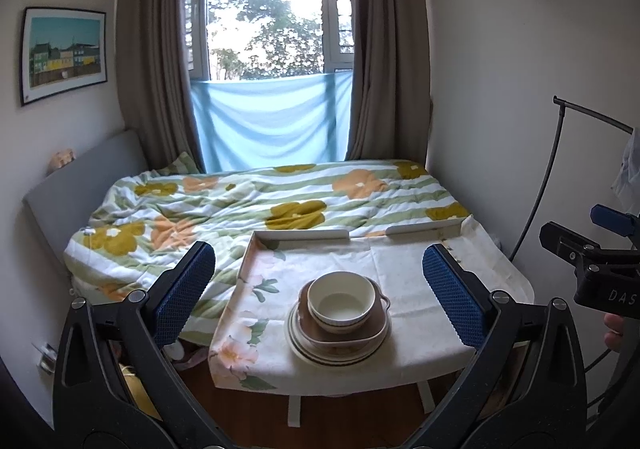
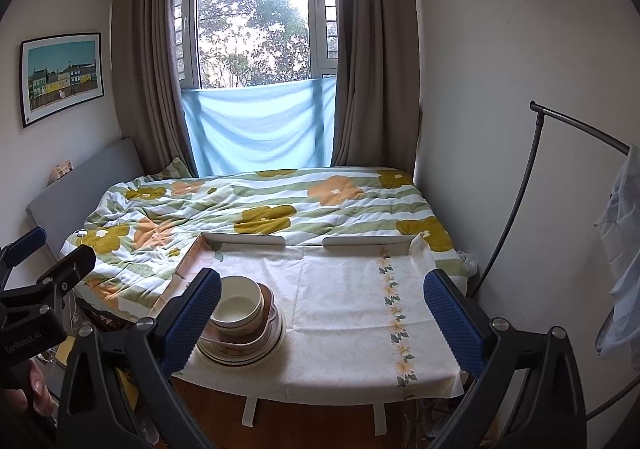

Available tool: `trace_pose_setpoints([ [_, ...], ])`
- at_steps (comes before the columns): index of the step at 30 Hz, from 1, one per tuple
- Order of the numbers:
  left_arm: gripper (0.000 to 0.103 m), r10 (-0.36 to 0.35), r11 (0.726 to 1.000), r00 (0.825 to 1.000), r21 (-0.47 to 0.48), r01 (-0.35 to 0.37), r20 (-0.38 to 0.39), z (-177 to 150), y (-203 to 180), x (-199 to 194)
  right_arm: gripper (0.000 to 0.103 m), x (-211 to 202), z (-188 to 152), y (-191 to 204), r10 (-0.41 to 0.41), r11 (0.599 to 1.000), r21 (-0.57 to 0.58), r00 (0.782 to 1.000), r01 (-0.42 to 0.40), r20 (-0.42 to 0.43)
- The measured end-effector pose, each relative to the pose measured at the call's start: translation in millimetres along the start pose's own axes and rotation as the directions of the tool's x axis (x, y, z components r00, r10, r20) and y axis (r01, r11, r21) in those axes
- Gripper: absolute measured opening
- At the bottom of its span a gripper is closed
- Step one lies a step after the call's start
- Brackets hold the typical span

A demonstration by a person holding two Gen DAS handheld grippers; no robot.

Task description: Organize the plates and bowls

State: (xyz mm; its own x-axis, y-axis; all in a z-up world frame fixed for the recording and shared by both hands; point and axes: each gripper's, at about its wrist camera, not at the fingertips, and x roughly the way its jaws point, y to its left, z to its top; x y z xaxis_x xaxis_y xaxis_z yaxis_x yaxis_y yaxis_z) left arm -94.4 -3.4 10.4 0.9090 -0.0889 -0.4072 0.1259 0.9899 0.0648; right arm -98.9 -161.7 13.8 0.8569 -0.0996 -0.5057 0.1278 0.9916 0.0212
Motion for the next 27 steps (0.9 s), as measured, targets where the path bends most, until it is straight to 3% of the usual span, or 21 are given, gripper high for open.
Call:
trace_pose_setpoints([
  [27,0.103,0.018,1.0,1.0,-0.004,-0.018,0.01,-1.1,-0.7,-0.3,0.101,0.3,1.7,-1.0,-0.006,1.0,0.0,1.0,0.006,0.003],
])
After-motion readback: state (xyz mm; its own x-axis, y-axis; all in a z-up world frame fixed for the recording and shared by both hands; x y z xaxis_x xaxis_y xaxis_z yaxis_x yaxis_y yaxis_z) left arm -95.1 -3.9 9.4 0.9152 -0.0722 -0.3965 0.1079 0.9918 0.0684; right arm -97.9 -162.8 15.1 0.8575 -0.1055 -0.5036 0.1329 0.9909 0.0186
